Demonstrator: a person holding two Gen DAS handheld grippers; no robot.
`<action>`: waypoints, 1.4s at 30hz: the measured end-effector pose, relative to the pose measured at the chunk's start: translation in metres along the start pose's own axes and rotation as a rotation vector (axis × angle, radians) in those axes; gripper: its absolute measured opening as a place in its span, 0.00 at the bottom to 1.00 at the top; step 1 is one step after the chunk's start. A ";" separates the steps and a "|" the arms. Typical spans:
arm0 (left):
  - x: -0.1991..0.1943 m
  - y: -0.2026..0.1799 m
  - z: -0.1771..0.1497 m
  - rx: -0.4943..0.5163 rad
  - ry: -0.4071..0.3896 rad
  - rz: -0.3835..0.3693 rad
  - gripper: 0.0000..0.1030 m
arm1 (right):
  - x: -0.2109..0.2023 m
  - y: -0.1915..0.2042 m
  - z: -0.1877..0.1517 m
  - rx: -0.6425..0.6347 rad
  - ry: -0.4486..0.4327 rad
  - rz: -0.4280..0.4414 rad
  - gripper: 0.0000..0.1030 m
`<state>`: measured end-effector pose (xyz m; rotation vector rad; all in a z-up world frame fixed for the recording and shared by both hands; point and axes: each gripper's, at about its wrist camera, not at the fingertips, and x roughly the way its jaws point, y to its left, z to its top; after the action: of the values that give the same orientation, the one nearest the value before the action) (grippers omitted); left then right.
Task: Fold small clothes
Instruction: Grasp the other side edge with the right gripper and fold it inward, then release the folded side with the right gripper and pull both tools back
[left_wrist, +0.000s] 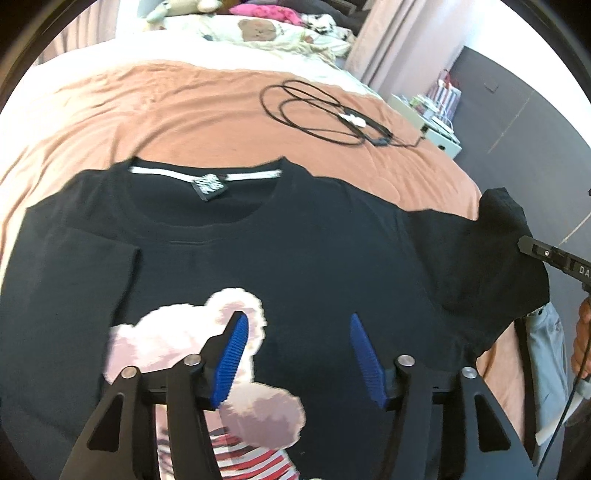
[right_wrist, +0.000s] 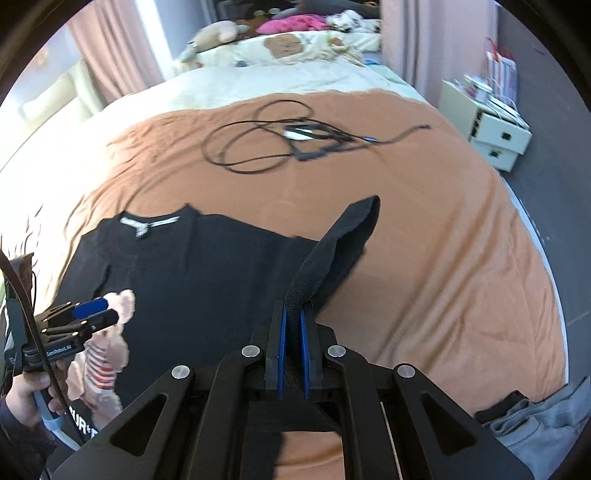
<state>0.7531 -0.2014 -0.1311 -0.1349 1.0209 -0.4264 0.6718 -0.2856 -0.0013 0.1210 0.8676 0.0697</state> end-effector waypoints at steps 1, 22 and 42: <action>-0.002 0.003 0.000 -0.004 -0.002 0.004 0.62 | -0.001 0.005 0.001 -0.007 0.002 0.004 0.03; -0.061 0.073 -0.012 -0.099 -0.043 0.108 0.71 | 0.038 0.110 0.011 -0.162 0.117 0.170 0.26; -0.021 0.030 -0.028 -0.016 0.023 0.066 0.71 | 0.083 0.031 -0.046 -0.049 0.177 0.011 0.51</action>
<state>0.7284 -0.1628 -0.1382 -0.1103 1.0489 -0.3603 0.6902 -0.2424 -0.0890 0.0748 1.0407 0.1134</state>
